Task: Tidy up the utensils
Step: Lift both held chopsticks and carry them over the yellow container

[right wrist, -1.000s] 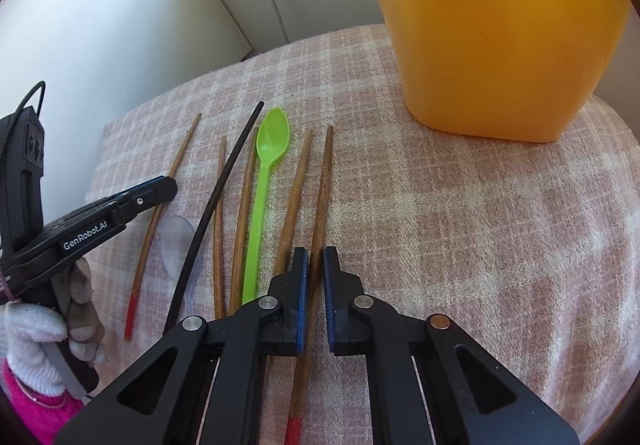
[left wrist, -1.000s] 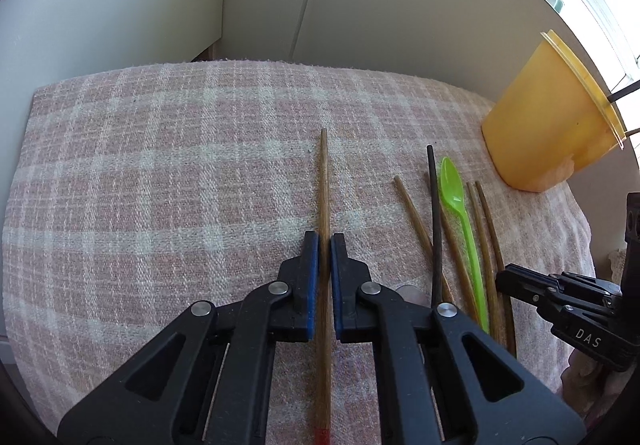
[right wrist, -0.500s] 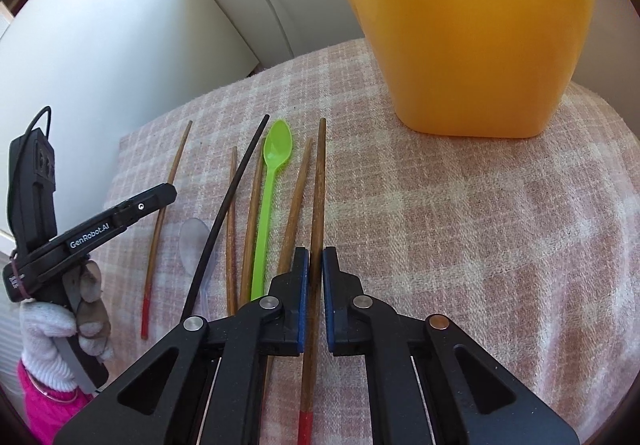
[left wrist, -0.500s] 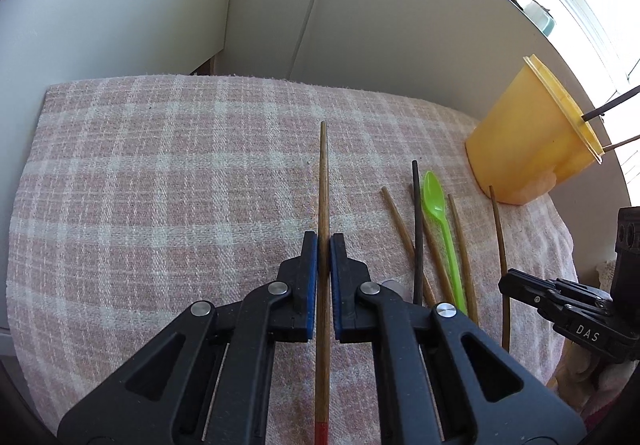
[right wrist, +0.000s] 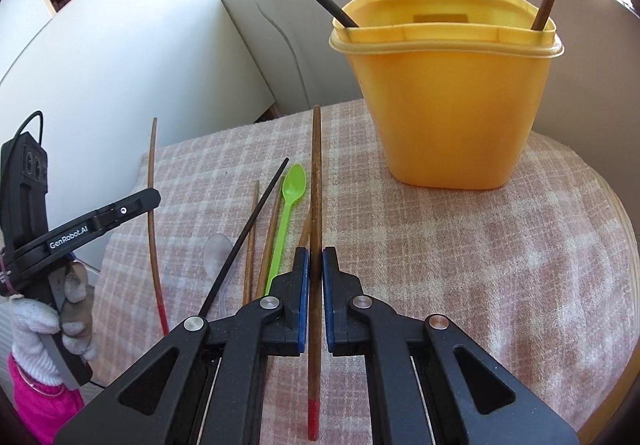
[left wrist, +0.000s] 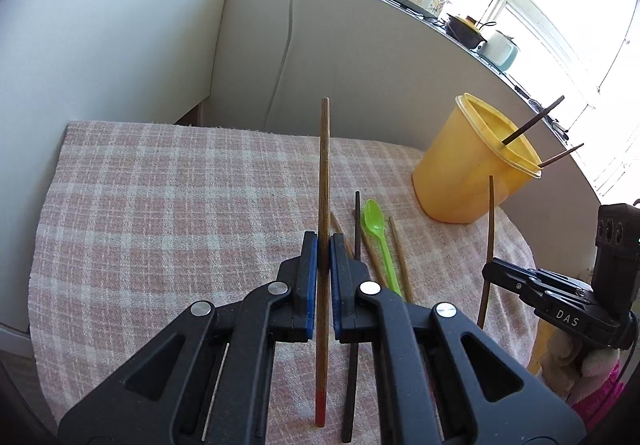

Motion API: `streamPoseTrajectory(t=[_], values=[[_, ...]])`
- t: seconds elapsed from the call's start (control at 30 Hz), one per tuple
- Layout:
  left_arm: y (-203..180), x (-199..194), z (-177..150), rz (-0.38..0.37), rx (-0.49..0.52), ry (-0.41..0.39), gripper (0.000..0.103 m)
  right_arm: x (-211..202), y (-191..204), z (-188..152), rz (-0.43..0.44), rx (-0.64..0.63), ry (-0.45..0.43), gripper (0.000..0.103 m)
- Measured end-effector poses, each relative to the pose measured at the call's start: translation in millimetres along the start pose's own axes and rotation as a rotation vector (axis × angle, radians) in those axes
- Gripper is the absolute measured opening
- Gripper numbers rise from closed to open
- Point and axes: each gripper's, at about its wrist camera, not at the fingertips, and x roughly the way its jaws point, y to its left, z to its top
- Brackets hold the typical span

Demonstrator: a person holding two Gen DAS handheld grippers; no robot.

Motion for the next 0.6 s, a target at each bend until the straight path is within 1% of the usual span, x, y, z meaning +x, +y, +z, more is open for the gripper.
streamPoseTrajectory(t=[0.13,0.3,0.47,0.6], values=[[-7.6,-29.0,-8.6,-0.019,0.013,-0.049,0.004,-21.8,1.8,-1.2,0.005,-0.036,-0.061,0.005],[-21.5,-52.4,-16.9,-0.035,0.041,-0.095,0.004,-45.7,0.5,0.4,0.0,-0.088,-0.135,0.005],[-41.4,-61.2,-17.1,-0.065,0.054,-0.126,0.004,-54.3,-1.5,4.6,0.004,-0.09,-0.184,0.005],[-67.5,-61.2,-7.4,-0.09,0.08,-0.158,0.004,-66.2,-6.2,9.4,0.002,-0.085,-0.213,0.005]])
